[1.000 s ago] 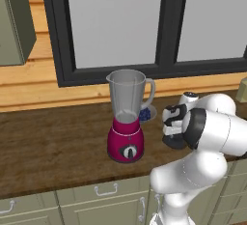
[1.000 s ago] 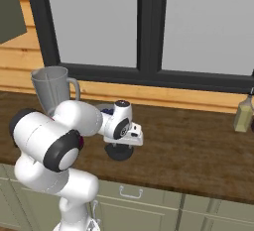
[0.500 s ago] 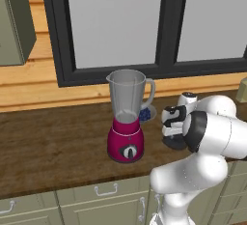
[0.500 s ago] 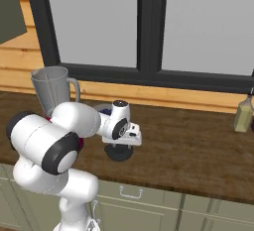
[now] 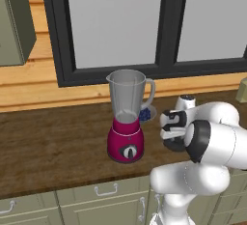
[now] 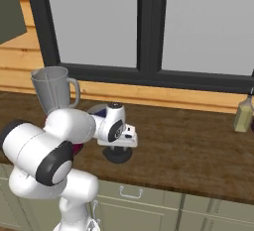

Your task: Close the lid blender by securely placing the lid on top.

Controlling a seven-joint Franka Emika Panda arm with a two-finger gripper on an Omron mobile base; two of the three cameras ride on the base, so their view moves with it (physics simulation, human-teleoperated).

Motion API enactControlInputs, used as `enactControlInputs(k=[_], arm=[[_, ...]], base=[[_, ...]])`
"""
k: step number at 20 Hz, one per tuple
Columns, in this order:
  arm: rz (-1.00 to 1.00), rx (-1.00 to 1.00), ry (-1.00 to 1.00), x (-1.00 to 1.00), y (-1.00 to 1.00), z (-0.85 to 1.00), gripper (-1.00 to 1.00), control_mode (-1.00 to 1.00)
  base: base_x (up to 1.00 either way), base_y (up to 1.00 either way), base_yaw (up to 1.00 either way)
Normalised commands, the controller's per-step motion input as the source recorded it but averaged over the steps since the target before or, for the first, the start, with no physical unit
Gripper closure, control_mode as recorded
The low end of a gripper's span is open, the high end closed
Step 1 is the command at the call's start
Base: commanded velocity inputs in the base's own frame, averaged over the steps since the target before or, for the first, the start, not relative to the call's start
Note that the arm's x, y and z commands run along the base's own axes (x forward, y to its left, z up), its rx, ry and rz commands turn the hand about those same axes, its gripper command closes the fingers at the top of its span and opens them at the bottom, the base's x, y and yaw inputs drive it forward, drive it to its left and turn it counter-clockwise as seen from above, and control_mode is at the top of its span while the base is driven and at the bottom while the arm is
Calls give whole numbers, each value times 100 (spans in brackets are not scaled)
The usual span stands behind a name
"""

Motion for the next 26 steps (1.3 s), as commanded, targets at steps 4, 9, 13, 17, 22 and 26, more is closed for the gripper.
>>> enactControlInputs(k=[4, 9, 13, 17, 22, 26], arm=[[-1, 0, 0, -37, 21, -39, 100, -100], [0, 0, 0, -7, 15, -32, 100, -100], [0, 0, -3, 0, 0, -6, 100, -100], [0, 0, 0, -2, 0, 1, 100, -100], [0, 0, -3, -11, 0, 40, 100, -100], [0, 0, -4, -16, 0, 73, 100, -100]], base=[[0, 0, 0], [0, 0, 0], [0, 0, 0], [0, 0, 0], [0, 0, 0], [0, 0, 0]])
